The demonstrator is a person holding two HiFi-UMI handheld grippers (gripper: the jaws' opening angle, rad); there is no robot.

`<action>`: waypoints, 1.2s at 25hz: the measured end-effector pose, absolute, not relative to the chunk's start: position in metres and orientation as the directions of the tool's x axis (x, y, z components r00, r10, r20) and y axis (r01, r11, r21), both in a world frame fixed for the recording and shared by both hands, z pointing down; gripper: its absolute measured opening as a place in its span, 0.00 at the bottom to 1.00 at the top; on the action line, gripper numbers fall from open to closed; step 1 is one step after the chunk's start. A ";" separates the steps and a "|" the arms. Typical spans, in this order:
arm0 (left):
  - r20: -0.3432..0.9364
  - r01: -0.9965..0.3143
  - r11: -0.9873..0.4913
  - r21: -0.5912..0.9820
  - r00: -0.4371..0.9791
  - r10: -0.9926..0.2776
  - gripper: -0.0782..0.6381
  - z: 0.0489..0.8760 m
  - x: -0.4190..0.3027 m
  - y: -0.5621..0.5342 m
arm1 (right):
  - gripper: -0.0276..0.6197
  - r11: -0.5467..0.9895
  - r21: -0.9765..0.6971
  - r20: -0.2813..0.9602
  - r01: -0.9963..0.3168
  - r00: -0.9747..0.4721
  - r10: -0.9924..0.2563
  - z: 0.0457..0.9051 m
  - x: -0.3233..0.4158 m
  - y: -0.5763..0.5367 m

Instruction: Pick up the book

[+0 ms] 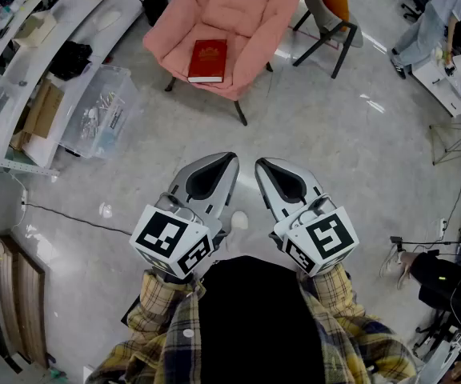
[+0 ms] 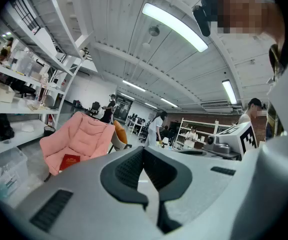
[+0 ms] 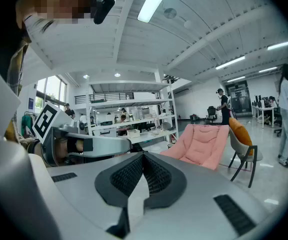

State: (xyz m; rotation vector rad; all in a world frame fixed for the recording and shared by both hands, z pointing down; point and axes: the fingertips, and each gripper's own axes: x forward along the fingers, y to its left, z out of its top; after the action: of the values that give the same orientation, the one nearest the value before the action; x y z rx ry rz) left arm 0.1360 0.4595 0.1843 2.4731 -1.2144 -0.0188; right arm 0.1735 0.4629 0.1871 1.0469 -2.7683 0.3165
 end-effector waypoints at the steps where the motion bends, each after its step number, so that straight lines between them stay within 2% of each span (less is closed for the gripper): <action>1: 0.155 -0.760 -0.552 0.344 0.625 -0.765 0.11 0.184 0.137 0.458 | 0.07 0.733 -0.139 0.227 -0.666 -0.742 -0.631 0.187 0.174 0.462; 21: 0.165 -0.800 -0.494 0.340 0.568 -0.807 0.11 0.195 0.169 0.449 | 0.07 0.759 -0.169 0.209 -0.629 -0.775 -0.596 0.198 0.214 0.452; 30: 0.171 -0.806 -0.480 0.348 0.557 -0.812 0.11 0.198 0.151 0.435 | 0.07 0.760 -0.184 0.218 -0.624 -0.780 -0.587 0.202 0.199 0.435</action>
State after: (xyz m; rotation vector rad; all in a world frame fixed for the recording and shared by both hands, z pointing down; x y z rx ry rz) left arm 0.1512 0.4347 0.1983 2.4075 -1.3166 -0.0235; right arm 0.1989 0.4355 0.2019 0.9720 -2.8079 0.3715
